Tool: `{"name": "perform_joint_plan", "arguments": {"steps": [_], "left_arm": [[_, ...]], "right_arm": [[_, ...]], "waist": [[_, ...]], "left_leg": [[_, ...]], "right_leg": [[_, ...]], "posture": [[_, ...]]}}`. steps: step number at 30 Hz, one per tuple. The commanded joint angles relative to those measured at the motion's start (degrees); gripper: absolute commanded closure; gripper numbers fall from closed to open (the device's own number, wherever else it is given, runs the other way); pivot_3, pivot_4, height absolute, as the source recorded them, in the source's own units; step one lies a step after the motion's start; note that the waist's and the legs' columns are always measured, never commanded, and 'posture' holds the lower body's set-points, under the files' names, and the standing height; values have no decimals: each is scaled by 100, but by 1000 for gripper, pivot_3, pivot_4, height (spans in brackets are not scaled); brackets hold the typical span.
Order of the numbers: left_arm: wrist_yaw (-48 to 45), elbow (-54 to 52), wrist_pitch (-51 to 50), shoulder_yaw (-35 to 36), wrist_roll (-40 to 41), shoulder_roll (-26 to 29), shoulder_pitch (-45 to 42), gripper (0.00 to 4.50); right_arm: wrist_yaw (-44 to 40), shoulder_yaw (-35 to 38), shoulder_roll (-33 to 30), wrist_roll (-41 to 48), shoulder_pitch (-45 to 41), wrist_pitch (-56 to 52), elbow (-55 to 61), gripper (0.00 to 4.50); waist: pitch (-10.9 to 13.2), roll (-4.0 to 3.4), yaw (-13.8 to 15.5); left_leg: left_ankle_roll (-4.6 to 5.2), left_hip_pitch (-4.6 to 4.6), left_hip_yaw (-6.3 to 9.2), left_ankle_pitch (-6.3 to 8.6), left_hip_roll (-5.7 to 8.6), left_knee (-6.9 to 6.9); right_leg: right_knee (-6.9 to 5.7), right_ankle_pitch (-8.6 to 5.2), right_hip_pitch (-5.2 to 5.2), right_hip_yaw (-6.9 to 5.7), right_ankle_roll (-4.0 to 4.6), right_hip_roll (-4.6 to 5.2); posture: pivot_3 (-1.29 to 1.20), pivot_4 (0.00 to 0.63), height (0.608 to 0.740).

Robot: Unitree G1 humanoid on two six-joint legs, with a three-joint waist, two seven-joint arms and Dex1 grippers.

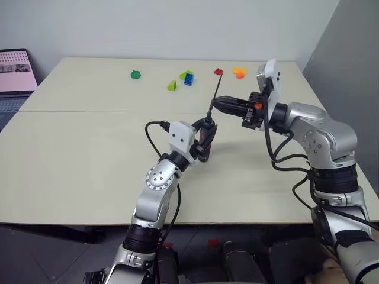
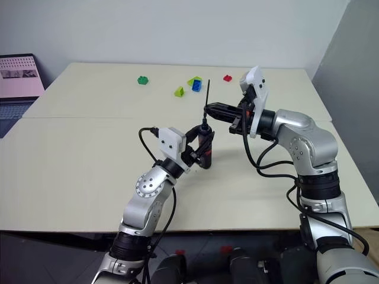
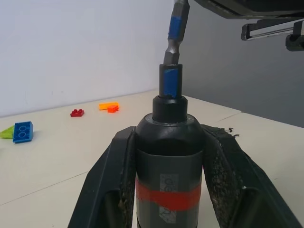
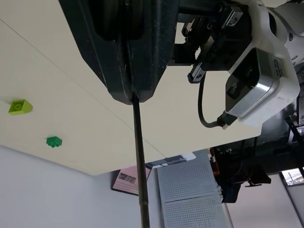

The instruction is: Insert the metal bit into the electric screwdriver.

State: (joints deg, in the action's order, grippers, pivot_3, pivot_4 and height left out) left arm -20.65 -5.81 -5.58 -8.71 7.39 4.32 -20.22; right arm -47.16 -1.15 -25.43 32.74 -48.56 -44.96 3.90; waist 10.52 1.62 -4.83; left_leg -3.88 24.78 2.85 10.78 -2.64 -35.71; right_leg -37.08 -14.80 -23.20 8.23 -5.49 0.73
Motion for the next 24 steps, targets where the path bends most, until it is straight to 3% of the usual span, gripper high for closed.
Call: {"name": "perform_joint_plan", "arguments": {"steps": [1,17,24], "left_arm": [[42,-50,15,-40,-114,35,27,2863],[68,-18,57,-31,-181,20,15,2863],[86,1,53,-16,-187,20,4,2863]], "right_arm": [[172,-115,-10,-16,-61,-306,169,4500],[814,-67,47,111,-95,-1189,623,4500],[625,58,-16,208,-127,-974,819,4500]], "waist": [[0,0,0],[0,0,-5],[0,0,-5]], "left_leg": [[0,0,0,0,0,0],[0,0,0,0,0,0],[0,0,0,0,0,0]], "right_leg": [[0,0,0,0,0,0],[0,0,-1,1,0,0],[1,0,-1,1,0,0]], "posture": [[0,150,740],[0,150,740],[0,150,740]]}}
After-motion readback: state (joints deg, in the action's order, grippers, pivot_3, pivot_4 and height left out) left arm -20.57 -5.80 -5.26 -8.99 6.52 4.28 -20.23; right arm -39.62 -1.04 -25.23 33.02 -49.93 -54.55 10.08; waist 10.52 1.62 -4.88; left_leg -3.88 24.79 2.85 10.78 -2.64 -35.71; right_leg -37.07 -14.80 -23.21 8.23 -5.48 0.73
